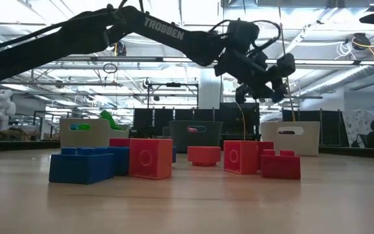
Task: Sort blocks by size
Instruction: Put the small blue 4 stud game piece into the white bin, then put the small red 4 stud game piece into the white bin
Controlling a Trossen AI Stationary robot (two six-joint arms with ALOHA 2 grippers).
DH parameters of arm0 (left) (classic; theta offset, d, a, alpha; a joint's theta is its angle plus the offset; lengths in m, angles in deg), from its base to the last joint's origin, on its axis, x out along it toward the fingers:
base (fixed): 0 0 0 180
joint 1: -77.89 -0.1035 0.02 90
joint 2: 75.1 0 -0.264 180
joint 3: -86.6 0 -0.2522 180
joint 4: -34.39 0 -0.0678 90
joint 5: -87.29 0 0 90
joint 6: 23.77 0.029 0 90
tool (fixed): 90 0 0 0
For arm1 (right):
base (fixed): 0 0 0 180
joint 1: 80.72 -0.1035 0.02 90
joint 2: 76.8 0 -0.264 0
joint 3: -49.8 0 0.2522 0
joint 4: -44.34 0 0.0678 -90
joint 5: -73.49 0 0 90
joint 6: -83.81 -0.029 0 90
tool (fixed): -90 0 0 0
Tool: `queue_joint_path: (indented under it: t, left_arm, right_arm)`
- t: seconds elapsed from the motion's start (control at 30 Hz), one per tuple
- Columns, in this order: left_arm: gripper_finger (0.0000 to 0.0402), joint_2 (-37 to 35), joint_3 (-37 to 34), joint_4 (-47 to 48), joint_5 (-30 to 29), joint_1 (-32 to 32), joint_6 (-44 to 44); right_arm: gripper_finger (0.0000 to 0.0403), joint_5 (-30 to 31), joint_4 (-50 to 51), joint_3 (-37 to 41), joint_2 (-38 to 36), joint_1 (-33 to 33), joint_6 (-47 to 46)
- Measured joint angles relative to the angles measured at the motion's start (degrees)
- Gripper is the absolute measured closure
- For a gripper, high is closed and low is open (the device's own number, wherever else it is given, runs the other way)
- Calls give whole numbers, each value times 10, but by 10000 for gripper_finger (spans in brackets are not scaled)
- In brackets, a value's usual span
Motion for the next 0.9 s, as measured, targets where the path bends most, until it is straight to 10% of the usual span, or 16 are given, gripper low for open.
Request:
queue_joint_path:
  t: [0.4, 0.9]
  left_arm:
    - [181, -21, 0, 64, 62, 14, -15]
    - [179, -117, -25, 560, 102, 218, 88]
  right_arm:
    - [165, 0, 0, 0, 0, 0, 10]
    - [165, 0, 0, 0, 0, 0, 22]
